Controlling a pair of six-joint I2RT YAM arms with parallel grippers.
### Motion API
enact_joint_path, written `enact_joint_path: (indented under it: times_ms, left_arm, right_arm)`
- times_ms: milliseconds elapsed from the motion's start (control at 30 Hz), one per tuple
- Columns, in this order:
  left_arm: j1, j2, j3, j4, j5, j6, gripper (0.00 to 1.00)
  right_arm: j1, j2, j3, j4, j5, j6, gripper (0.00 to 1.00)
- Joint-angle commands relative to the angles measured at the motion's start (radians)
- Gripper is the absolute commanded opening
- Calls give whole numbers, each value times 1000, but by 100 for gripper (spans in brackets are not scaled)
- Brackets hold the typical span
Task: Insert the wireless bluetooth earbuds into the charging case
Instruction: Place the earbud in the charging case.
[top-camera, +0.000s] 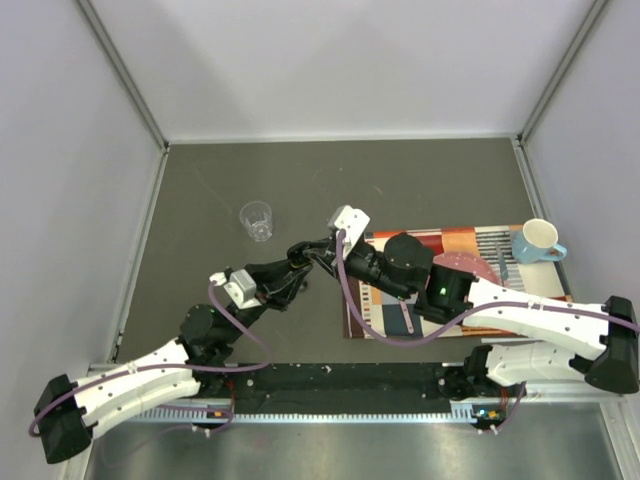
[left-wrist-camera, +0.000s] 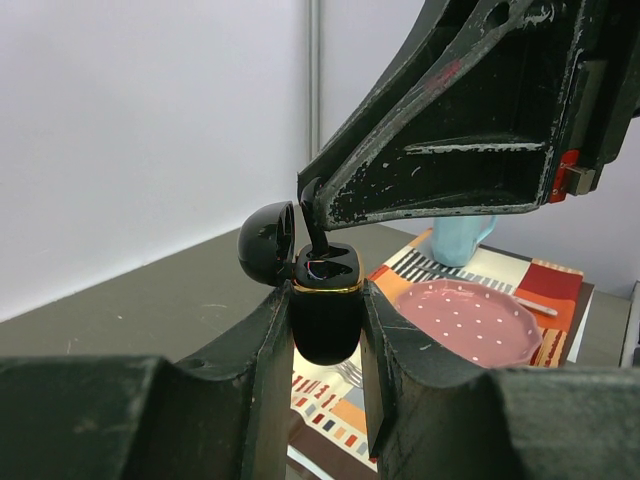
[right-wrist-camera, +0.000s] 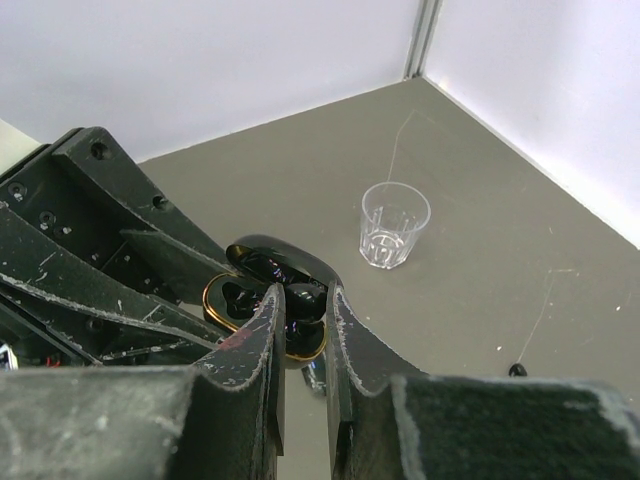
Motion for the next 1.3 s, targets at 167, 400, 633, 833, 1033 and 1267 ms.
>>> enact_joint_path:
  times_ms: [167,400,633,833,1033,1267]
  left_arm:
    - [3,-24,-2,124,-11,11,0]
    - [3,-36,-8,130,-24,14,0]
    - [3,-33,-6,141,-24,15,0]
    - [3,-27,-5,153,-20,17,0]
    - [3,-25,-5,158,-18,15,0]
    - [3,-28,-11,163,-4,14,0]
  right_arm:
    - [24,23,75,-44,42,-42,0]
    - [40,31,92,-105,36,-57,0]
    - [43,31,85,-123,44,-29,0]
    - [44,29,99,-143,12,-20,0]
    - [43,17,96,-134,-16,4,0]
    - [44,6,96,-99,27,1,0]
